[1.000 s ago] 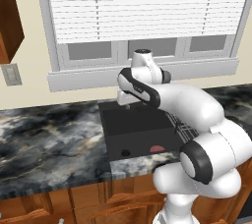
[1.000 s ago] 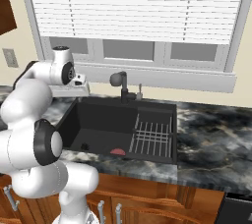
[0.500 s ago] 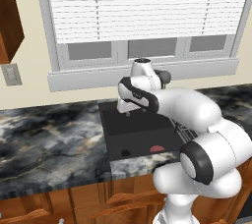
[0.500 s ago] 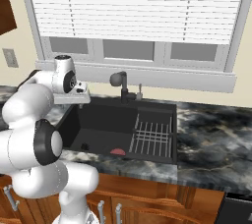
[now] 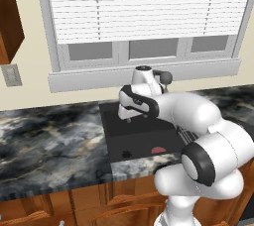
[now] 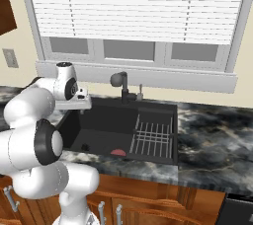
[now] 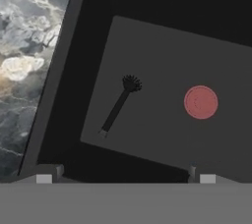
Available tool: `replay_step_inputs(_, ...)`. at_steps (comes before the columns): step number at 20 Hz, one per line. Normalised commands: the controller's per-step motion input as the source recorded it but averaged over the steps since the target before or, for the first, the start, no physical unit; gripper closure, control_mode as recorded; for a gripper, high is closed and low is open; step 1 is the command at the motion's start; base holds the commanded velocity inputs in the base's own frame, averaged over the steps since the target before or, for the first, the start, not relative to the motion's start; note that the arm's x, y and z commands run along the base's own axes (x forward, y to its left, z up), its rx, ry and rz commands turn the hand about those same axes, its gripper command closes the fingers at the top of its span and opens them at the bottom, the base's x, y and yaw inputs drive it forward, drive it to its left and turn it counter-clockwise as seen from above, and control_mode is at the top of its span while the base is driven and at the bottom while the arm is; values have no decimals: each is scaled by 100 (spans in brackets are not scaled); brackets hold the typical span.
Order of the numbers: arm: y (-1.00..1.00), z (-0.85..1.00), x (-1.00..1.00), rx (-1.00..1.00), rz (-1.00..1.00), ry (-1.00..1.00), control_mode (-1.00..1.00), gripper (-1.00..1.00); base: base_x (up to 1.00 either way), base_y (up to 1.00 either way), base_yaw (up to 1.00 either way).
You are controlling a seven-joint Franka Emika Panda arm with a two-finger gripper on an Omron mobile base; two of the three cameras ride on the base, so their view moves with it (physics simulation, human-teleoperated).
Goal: Pick up the dish brush and soap dispenser from the sink, and place them back in the cabinet, and close the cabinet door.
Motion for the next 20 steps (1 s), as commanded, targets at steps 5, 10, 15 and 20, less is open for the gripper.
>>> replay_step_inputs(5, 0, -19, 0, 0, 0, 0, -100, -100, 0, 0, 0)
replay_step_inputs(10, 0, -17, 0, 0, 0, 0, -100, -100, 0, 0, 0)
replay_step_inputs(15, 0, -9, 6, 0, 0, 0, -100, -100, 0, 0, 0)
replay_step_inputs(20, 0, -6, 6, 0, 0, 0, -100, -100, 0, 0, 0)
